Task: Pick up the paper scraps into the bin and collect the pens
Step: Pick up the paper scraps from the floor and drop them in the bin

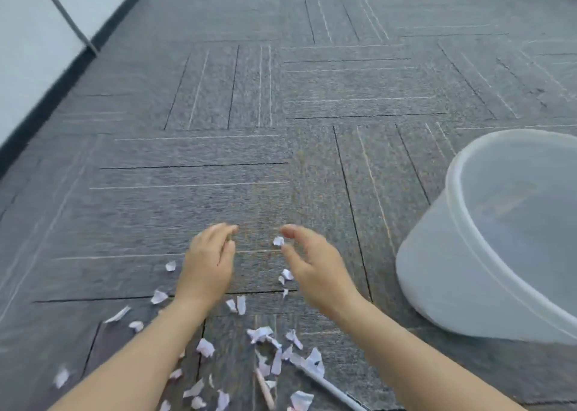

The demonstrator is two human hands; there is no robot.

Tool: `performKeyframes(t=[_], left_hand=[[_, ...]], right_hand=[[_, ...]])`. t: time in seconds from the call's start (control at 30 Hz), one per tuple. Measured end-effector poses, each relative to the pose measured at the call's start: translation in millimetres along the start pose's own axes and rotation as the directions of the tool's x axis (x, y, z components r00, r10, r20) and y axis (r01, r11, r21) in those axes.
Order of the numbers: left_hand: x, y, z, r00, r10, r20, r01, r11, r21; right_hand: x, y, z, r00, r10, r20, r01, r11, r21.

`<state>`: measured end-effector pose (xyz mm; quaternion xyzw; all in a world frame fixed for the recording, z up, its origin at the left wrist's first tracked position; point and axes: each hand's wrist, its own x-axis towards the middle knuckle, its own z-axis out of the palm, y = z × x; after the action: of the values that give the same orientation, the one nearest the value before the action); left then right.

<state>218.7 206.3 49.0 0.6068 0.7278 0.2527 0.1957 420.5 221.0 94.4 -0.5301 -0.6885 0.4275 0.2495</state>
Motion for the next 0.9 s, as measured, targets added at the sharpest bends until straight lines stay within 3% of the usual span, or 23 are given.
performKeyframes(t=[0.1, 0.2, 0.27, 0.37, 0.5, 0.57, 0.63, 0.7, 0.8, 0.9], left_hand=[[-24.6, -62.6, -4.6, 0.978, -0.196, 0.065, 0.172, 0.948, 0.268], [-44.3, -98.1, -9.6, 0.945, -0.328, 0.011, 0.293, 0.858, 0.422], [-52.7, -113.6, -11.3, 0.916, -0.400, -0.019, 0.372, 0.833, 0.409], [-61.9, -129.4, -7.6, 0.910, -0.414, 0.006, 0.388, 0.858, 0.338], [-83.3, -124.8, -3.4, 0.973, -0.227, 0.040, 0.222, 0.969, 0.109], [-95.9, -126.0, -10.7, 0.980, -0.197, -0.035, 0.198, 0.980, 0.027], [-105.7, -139.6, -22.0, 0.959, -0.231, -0.166, 0.253, 0.960, 0.124], [-112.0, -158.9, -33.8, 0.916, -0.333, -0.225, 0.385, 0.889, 0.250], [-120.7, -180.6, -40.7, 0.880, -0.459, -0.123, 0.474, 0.828, 0.298], [-130.4, -174.2, -37.1, 0.935, -0.355, -0.014, 0.349, 0.911, 0.222]], right_hand=[[11.3, 44.2, 45.9, 0.982, 0.062, 0.180, -0.002, 0.950, -0.313], [24.3, 70.5, 68.0, 0.986, 0.070, 0.152, 0.006, 0.893, -0.449], [35.5, 79.0, 79.8, 0.989, 0.035, 0.146, 0.040, 0.876, -0.480], [41.8, 75.4, 105.0, 0.966, -0.055, 0.254, 0.181, 0.846, -0.501], [13.8, 52.2, 139.3, 0.856, -0.241, 0.457, 0.386, 0.887, -0.254], [14.0, 44.4, 145.6, 0.867, -0.294, 0.402, 0.378, 0.914, -0.147], [35.8, 42.0, 151.4, 0.921, -0.255, 0.293, 0.315, 0.932, -0.181], [61.5, 41.7, 157.6, 0.932, -0.182, 0.314, 0.287, 0.899, -0.331], [70.6, 36.1, 173.7, 0.843, -0.205, 0.497, 0.450, 0.775, -0.444], [40.9, 25.8, 181.9, 0.672, -0.291, 0.681, 0.606, 0.744, -0.280]])
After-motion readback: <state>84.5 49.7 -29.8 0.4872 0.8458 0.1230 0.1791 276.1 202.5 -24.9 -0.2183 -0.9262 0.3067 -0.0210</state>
